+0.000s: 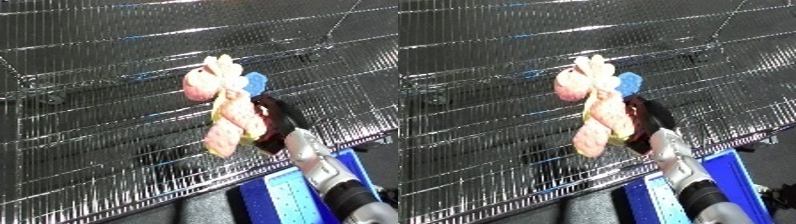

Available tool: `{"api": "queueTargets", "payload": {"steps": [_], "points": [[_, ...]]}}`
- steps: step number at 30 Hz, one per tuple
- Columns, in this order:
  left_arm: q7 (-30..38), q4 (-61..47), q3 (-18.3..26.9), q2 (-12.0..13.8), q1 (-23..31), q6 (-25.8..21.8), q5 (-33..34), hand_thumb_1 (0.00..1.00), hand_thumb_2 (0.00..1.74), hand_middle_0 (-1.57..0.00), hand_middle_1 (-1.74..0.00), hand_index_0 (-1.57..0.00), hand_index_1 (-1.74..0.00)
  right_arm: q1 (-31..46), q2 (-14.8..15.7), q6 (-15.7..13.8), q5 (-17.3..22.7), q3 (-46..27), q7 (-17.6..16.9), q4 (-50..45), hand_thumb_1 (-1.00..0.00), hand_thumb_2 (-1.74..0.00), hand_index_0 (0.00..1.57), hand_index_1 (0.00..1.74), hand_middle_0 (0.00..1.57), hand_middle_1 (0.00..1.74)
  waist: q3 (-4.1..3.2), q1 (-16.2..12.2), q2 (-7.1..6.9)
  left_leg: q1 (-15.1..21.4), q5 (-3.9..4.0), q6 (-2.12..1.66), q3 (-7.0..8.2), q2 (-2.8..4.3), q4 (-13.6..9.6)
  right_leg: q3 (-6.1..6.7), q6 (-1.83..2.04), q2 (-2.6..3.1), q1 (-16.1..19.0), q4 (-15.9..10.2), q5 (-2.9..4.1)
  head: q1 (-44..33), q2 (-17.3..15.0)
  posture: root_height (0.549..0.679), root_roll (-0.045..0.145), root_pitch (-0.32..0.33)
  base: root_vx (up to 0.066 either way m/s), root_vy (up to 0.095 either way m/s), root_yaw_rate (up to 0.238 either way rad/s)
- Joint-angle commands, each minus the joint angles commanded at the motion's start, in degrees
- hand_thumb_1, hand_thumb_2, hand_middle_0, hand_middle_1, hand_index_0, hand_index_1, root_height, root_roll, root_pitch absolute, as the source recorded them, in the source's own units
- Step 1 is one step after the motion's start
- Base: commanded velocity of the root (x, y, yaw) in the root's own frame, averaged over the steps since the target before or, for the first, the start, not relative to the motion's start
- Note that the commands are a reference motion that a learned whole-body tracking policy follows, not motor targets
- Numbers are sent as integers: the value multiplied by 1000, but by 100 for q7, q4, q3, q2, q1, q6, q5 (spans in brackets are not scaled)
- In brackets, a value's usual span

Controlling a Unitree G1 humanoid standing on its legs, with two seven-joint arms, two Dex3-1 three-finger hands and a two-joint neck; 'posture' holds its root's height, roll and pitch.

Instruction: Pick up the object and place it into the box

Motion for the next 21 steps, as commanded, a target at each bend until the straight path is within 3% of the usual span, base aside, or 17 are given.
{"api": "queueTargets", "payload": {"steps": [2,8,14,21], "points": [[-10,26,-13,0,-11,2,-12,1000,1740,-1570,-1740,-1570,-1740,-1,-17,-4,8,8,-1,-31,-1000,-1740,1570,1740,1570,1740,0,-10,-15,23,8,-7,6,6,-20,-7,1,-2,19,-8,6,49,-46,636,39,115,-15,-8,-13],[-25,134,-8,-2,-61,-20,-39,1000,1740,-1570,-1740,-1570,-1740,87,-130,-54,387,-191,-124,-264,-1000,-1740,1570,1740,1570,1740,0,-69,-62,130,9,-9,32,31,-66,-15,4,-18,102,-29,28,19,58,637,40,104,-21,-9,-21],[43,406,-110,-29,-230,44,92,1000,1740,-1570,-1740,-1570,-1740,1168,43,-411,1940,-1367,-522,-1184,-1000,-1740,1570,1740,1570,1740,0,-224,-146,253,-13,3,125,71,-86,-6,32,-35,184,-44,55,-48,295,638,43,91,-32,6,-70],[74,518,-69,-164,-338,132,286,1000,1740,-1570,-1740,-1570,-1740,2816,146,-761,1994,-2470,-979,-3012,-1000,-1740,1570,1740,1570,1740,0,-493,-237,439,-41,45,198,110,-148,47,74,-55,297,-79,63,-88,513,639,47,73,-42,8,-70]]}}
